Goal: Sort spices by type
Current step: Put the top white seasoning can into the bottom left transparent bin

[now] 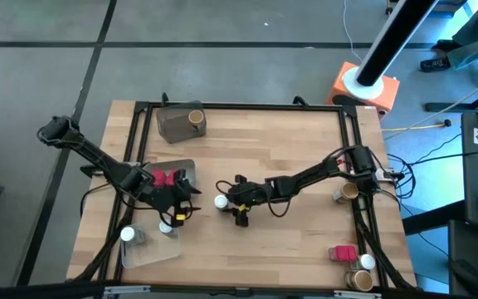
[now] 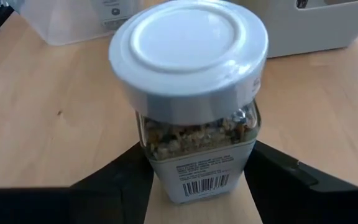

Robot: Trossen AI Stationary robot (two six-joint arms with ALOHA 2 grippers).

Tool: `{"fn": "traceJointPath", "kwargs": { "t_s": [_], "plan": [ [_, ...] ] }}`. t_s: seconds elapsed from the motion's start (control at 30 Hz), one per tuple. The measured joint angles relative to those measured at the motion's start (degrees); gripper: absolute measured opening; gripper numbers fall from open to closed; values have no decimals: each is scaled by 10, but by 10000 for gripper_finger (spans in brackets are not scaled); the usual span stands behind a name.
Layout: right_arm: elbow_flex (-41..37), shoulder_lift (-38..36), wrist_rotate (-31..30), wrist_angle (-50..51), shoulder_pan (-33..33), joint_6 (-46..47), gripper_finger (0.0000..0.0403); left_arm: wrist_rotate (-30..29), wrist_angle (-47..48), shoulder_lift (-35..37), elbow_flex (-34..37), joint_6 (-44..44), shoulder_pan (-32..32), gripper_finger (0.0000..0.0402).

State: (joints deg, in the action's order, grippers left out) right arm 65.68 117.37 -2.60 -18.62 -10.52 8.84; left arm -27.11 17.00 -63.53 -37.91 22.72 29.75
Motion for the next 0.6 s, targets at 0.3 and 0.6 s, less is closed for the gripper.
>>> {"fn": "traceJointPath", "kwargs": {
  "t_s": [0.3,0.6],
  "plan": [
    [32,-1,23,71,0,5,285,0,-2,0,0,21,-10,239],
    [39,-9,31,132,0,14,302,17,-29,-5,0,22,-42,249]
  ]
}}
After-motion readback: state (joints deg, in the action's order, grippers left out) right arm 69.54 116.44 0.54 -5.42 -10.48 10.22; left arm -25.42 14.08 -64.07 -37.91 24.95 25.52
